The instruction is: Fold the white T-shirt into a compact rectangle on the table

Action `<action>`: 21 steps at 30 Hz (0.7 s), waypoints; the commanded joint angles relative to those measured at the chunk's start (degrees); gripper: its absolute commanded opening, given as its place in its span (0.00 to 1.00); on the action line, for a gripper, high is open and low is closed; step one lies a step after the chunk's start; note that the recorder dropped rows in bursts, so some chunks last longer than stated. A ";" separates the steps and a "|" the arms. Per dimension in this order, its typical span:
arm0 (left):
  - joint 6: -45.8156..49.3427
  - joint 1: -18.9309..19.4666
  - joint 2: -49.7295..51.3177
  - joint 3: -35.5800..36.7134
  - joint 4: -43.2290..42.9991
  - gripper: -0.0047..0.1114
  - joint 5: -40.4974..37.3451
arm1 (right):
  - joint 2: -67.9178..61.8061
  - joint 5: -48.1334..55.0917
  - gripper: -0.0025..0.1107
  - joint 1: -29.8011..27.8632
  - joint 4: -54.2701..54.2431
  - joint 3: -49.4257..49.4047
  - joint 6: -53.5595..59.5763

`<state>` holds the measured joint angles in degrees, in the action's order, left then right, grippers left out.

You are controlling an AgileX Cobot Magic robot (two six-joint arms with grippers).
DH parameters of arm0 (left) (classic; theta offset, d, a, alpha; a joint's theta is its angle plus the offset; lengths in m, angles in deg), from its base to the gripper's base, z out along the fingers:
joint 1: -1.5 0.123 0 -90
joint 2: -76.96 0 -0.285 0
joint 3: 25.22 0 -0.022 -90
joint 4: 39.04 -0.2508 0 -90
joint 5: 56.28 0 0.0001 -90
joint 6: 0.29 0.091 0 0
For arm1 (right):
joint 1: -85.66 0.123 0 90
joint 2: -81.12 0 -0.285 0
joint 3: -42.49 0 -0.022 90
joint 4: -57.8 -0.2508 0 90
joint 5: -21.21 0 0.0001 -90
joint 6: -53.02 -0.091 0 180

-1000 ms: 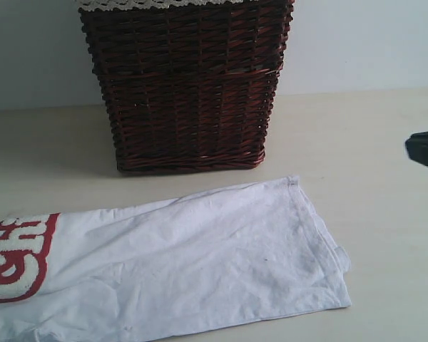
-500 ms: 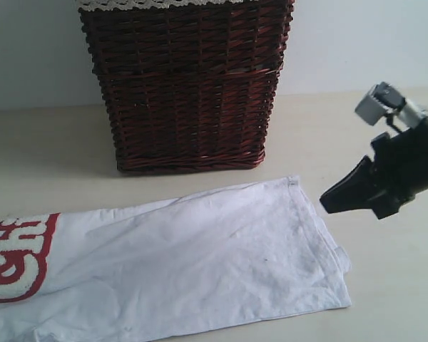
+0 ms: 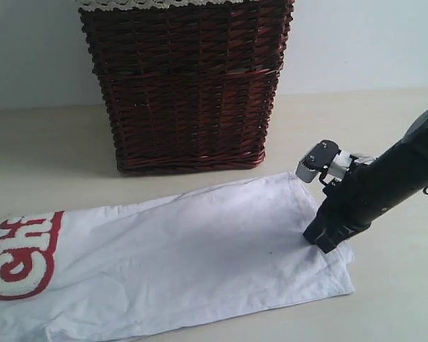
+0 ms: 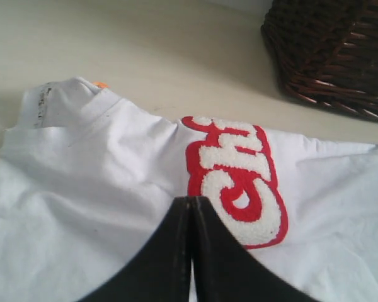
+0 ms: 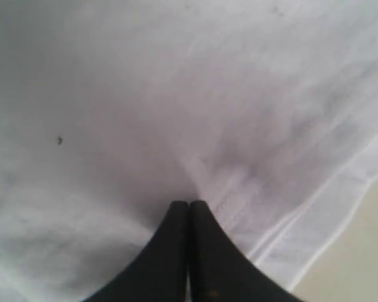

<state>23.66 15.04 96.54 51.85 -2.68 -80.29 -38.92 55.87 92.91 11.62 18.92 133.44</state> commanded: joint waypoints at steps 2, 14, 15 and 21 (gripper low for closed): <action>-0.32 0.10 0.13 0.14 0.28 0.06 0.19 | -1.96 -11.12 0.02 -0.16 16.50 -0.06 -12.17; -0.32 0.10 0.13 0.14 0.28 0.06 0.19 | -0.82 -9.86 0.02 -8.42 41.50 -0.06 -35.63; -0.32 0.10 0.13 0.14 0.28 0.06 0.19 | -0.01 -8.98 0.02 -9.08 42.40 -0.06 -35.63; -0.32 0.10 0.13 0.14 0.28 0.06 0.19 | 10.48 -6.02 0.02 -9.92 42.75 -0.06 -33.58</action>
<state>23.66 15.04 96.54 51.85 -2.68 -80.29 -33.72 48.41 83.17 54.12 18.92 98.36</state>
